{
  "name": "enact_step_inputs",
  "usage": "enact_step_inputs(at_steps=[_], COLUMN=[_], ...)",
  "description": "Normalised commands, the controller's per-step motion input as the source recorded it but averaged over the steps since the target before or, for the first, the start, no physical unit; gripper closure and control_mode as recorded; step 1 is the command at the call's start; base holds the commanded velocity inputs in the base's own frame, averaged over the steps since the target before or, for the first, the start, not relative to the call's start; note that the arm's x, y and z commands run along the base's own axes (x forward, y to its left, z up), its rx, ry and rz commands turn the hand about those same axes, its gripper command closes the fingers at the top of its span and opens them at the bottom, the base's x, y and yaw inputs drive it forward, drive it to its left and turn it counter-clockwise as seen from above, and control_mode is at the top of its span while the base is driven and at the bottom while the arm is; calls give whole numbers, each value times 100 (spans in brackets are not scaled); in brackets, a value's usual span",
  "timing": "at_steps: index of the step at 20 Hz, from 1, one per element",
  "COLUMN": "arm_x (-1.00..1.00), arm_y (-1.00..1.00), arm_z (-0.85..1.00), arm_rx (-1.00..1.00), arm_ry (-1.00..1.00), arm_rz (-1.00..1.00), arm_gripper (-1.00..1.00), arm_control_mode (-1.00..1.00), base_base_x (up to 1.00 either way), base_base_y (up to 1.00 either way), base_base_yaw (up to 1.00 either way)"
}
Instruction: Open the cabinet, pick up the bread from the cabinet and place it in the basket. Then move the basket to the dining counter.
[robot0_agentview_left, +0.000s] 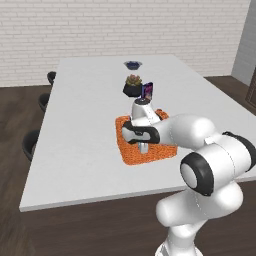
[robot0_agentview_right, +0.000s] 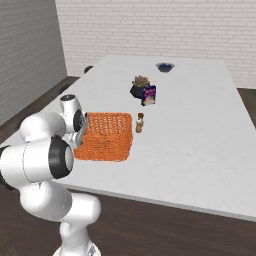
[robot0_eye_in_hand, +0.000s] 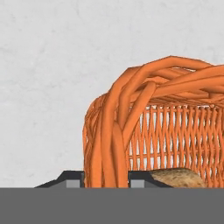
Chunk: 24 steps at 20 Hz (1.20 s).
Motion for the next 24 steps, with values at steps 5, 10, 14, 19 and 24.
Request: enact_step_inputs(at_steps=[5,10,14,19,24], arm_x=[0,-10,-67,-100,-100], arm_y=[1,0,0,-5,-4], arm_z=[29,99,100,100,99], arm_rx=[-4,-1,8,22,20], arm_ry=[0,-1,-16,-35,-43], arm_rz=[0,0,-8,-16,-12], arm_gripper=[-100,-100,-100,-100,-100], arm_control_mode=[-100,-100,-100,-100,-100], base_base_x=[0,0,0,0,0], base_base_y=[0,0,0,0,0], base_base_yaw=[0,0,0,0,0])
